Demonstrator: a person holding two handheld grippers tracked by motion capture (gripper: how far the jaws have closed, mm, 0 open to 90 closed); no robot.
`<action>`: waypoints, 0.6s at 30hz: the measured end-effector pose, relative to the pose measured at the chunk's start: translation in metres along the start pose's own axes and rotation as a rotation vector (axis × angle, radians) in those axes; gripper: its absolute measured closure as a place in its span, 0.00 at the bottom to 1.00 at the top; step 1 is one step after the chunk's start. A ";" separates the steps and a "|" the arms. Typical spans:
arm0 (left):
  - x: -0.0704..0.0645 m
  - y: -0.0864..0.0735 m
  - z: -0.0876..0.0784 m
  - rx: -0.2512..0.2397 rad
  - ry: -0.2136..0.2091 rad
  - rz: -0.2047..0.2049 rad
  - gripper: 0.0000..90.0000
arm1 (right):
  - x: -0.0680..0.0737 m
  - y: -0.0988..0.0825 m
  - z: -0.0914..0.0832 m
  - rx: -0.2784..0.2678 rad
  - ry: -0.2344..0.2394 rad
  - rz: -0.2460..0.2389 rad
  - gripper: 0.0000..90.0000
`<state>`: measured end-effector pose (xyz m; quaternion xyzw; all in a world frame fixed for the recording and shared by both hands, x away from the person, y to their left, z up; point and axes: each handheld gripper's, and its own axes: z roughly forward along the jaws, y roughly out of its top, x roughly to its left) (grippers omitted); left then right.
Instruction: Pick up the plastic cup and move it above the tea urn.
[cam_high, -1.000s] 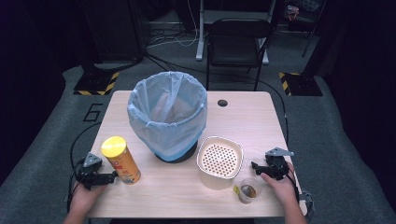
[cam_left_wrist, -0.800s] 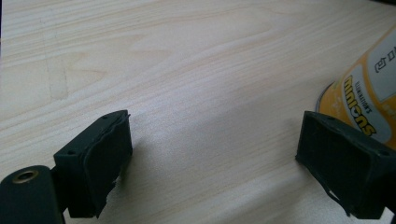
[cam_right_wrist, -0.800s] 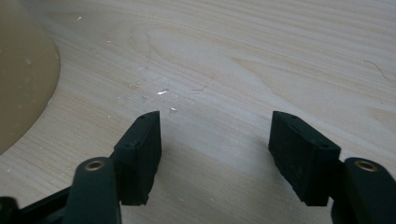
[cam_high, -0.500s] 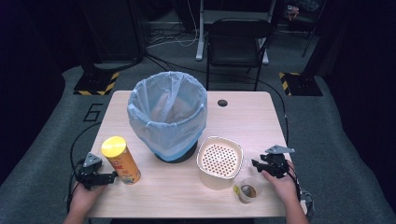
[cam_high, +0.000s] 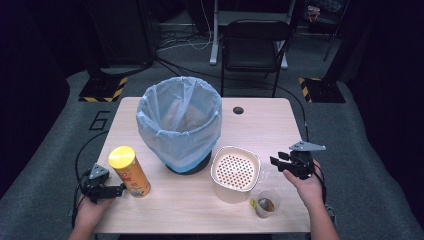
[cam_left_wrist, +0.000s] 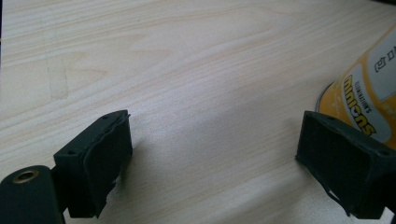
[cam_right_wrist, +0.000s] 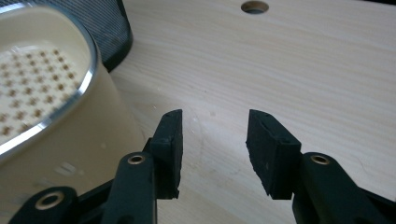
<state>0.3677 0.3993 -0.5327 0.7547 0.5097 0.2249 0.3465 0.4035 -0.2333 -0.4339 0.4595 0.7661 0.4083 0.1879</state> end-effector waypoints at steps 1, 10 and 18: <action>0.000 0.000 0.000 0.000 0.000 0.000 0.11 | 0.002 0.004 -0.001 -0.004 0.008 -0.002 0.62; 0.000 0.000 0.000 0.000 0.000 -0.001 0.11 | 0.019 0.026 -0.009 -0.007 0.071 -0.056 0.69; 0.000 0.000 0.000 0.000 0.001 -0.001 0.11 | 0.037 0.031 -0.001 -0.004 0.146 -0.082 0.69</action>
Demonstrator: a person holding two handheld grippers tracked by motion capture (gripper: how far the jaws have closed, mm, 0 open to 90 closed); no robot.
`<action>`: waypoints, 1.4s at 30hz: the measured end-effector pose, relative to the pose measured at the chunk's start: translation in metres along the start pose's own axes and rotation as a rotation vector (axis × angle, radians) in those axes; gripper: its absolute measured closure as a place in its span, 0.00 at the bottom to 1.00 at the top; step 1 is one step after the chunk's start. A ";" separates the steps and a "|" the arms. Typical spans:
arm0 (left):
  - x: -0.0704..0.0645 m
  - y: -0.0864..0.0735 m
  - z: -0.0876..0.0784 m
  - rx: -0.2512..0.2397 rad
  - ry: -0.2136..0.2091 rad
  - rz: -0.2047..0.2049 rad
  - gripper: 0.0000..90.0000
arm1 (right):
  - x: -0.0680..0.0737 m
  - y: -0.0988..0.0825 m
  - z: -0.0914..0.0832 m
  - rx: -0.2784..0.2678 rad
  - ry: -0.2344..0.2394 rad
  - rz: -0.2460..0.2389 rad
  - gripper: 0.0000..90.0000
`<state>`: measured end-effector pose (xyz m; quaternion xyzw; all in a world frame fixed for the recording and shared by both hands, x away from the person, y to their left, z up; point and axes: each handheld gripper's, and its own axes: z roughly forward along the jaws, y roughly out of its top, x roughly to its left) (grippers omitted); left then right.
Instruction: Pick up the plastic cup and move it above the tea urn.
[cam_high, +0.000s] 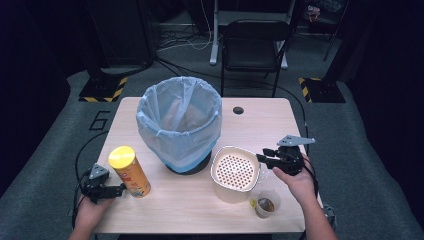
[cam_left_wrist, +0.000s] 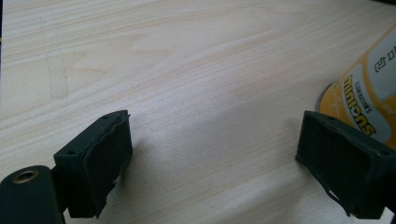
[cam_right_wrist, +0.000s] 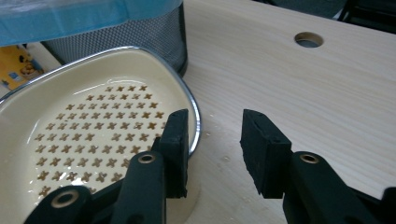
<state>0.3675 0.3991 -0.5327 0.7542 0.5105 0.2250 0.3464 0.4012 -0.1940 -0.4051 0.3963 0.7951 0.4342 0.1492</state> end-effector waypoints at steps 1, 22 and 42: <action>0.000 0.000 0.000 0.000 0.000 0.000 0.11 | 0.000 0.000 0.000 0.000 0.000 0.000 0.69; 0.000 0.000 0.000 0.000 0.000 0.000 0.11 | 0.026 -0.014 0.008 0.051 0.054 -0.006 0.77; 0.000 0.000 0.000 0.000 0.000 0.000 0.11 | 0.044 -0.035 -0.042 -0.066 0.018 -0.048 0.34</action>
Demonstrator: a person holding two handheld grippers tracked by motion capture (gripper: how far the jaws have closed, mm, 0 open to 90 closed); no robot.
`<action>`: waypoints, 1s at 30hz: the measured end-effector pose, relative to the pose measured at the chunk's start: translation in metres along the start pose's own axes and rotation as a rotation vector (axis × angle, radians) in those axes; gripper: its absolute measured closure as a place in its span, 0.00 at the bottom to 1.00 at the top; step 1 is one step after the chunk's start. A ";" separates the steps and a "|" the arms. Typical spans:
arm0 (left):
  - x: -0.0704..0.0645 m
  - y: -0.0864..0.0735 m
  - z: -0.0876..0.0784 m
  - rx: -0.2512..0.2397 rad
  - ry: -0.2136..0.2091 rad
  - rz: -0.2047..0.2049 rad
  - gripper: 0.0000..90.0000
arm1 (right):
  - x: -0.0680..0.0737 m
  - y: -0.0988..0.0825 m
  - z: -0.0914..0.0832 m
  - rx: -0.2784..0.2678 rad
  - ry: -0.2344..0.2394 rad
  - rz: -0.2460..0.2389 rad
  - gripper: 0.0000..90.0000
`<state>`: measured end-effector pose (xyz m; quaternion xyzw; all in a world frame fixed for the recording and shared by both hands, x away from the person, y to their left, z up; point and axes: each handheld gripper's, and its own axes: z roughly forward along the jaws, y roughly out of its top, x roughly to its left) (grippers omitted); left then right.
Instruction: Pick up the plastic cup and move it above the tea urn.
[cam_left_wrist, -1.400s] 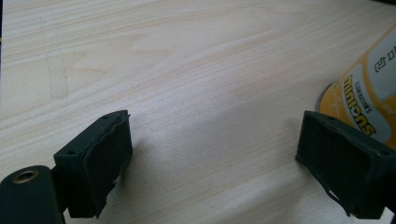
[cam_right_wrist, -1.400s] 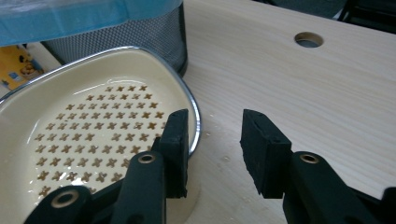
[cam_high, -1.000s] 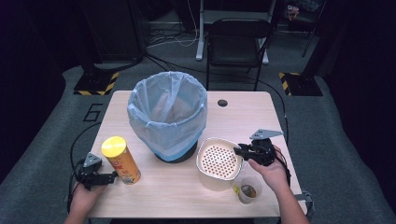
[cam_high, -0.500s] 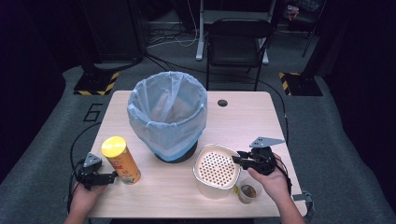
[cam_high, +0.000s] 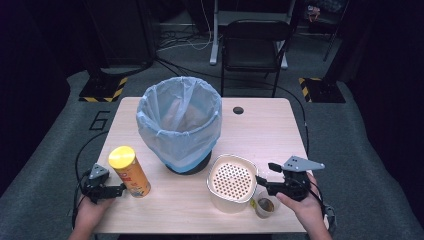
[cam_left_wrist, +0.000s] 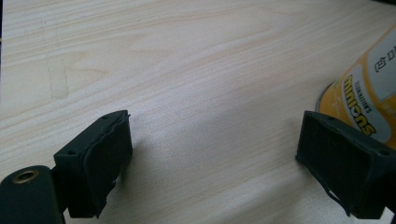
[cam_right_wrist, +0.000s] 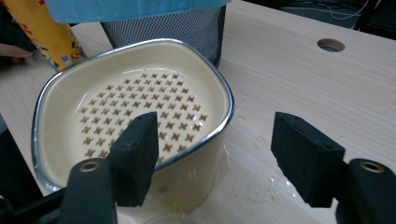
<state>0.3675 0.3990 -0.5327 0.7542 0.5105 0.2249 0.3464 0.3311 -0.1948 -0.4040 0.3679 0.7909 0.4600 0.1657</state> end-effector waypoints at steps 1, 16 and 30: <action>0.000 0.000 0.000 0.000 0.000 0.000 0.11 | 0.000 0.000 0.000 0.000 0.000 0.000 0.34; 0.000 0.000 0.000 0.001 0.002 0.000 0.11 | 0.011 -0.050 -0.002 0.054 0.027 -0.017 0.17; 0.000 0.000 0.000 0.000 0.002 -0.001 0.11 | 0.013 -0.079 0.015 0.138 0.050 -0.063 0.20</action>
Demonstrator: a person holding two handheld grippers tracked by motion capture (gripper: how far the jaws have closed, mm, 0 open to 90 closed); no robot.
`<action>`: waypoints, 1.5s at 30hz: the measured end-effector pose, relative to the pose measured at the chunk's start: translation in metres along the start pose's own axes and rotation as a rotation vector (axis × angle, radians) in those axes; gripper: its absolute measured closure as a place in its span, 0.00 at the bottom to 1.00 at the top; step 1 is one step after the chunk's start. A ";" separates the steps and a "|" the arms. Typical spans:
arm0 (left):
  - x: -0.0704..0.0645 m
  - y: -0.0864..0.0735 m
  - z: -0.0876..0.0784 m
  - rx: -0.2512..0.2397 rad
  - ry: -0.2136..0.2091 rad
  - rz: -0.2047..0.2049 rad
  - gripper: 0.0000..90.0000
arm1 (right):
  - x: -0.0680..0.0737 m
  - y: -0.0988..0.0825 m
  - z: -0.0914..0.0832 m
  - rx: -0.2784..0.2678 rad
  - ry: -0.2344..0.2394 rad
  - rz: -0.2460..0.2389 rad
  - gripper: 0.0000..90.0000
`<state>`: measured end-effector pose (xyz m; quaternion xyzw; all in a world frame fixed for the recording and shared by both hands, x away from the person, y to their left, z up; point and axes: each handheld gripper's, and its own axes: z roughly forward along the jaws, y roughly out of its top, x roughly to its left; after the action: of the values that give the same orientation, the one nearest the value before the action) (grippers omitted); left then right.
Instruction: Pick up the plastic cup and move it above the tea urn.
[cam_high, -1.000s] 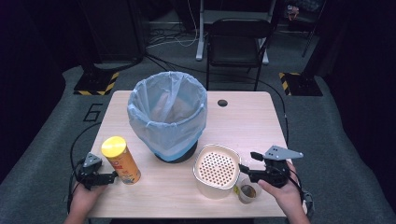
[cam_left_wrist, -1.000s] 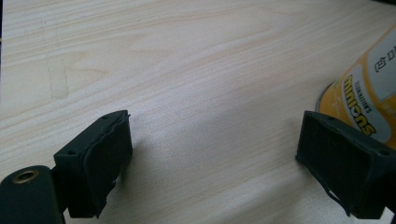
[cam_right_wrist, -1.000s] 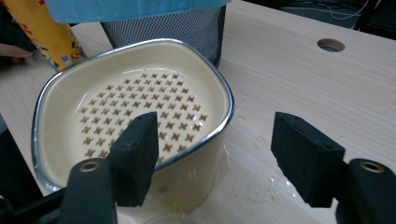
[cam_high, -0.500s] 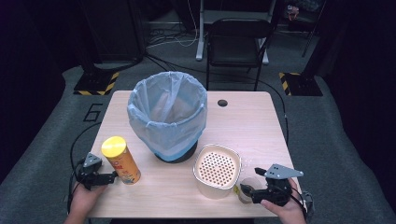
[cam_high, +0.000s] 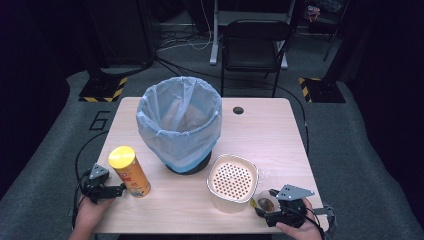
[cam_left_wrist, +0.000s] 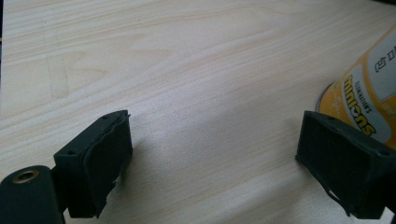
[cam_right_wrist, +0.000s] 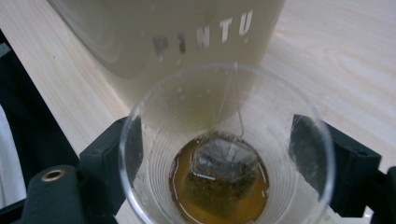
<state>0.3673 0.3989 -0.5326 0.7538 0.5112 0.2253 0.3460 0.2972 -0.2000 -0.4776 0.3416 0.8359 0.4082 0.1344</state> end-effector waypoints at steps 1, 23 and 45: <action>0.000 0.000 0.000 0.000 0.000 0.000 0.11 | 0.000 0.000 0.000 0.000 0.000 0.000 0.20; 0.000 0.000 0.000 0.000 0.000 0.001 0.11 | 0.004 -0.003 0.002 -0.001 -0.030 -0.063 0.32; 0.000 0.000 0.000 0.000 0.000 0.000 0.11 | -0.001 0.000 -0.007 -0.042 -0.037 -0.063 0.36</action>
<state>0.3674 0.3989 -0.5326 0.7538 0.5112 0.2253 0.3460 0.2945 -0.2050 -0.4738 0.3196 0.8348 0.4148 0.1697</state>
